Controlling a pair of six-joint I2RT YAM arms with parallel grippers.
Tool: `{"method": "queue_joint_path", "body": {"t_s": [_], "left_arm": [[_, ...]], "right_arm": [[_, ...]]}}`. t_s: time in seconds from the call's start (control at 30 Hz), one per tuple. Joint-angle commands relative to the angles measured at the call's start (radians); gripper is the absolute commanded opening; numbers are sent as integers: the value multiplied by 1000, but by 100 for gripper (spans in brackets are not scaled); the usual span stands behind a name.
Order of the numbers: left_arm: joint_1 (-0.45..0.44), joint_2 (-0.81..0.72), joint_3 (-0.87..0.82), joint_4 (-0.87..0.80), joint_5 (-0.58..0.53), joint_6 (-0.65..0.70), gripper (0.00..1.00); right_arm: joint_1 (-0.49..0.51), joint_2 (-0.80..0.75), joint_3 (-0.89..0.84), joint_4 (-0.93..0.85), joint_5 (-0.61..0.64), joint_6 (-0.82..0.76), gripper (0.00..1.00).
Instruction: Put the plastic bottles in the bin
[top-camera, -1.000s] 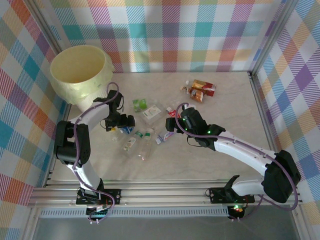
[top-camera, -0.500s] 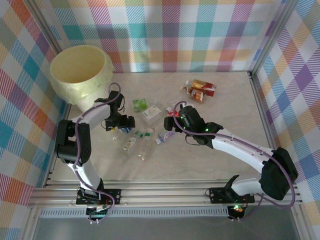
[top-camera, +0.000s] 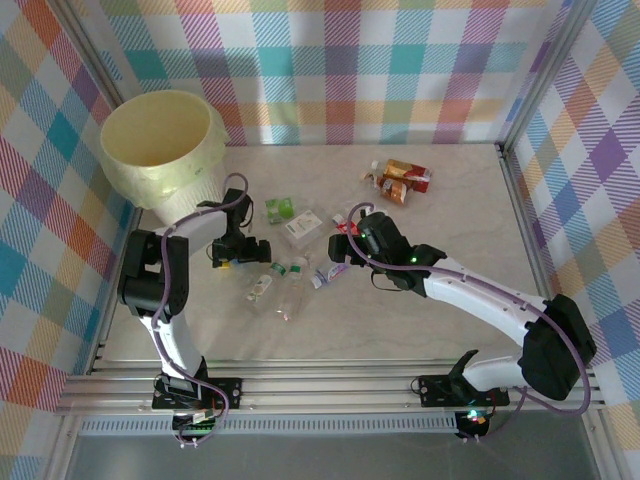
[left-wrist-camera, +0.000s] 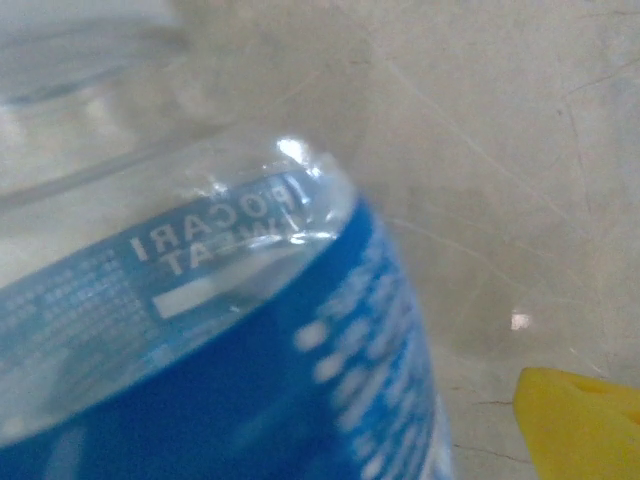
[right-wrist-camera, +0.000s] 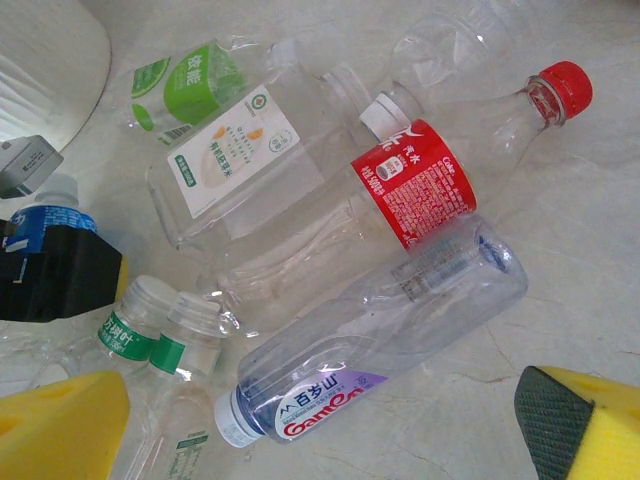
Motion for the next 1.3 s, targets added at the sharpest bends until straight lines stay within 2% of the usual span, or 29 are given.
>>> {"method": "queue_joint_path", "body": {"t_s": [0.0, 0.43, 0.67, 1.0, 1.27], "left_arm": [[-11, 12, -10, 25, -45, 21, 96], [-11, -58, -48, 110, -71, -53, 68], [-17, -194, -108, 192, -78, -114, 59], [-35, -439, -176, 295, -8, -161, 54], [-35, -602, -119, 347, 144, -146, 54]], "right_arm": [[7, -2, 17, -4, -9, 6, 100], [8, -11, 10, -4, -12, 7, 100], [7, -57, -30, 142, -177, -111, 100], [7, -95, -54, 238, -233, -167, 100], [7, -109, -57, 242, -217, -167, 100]]}}
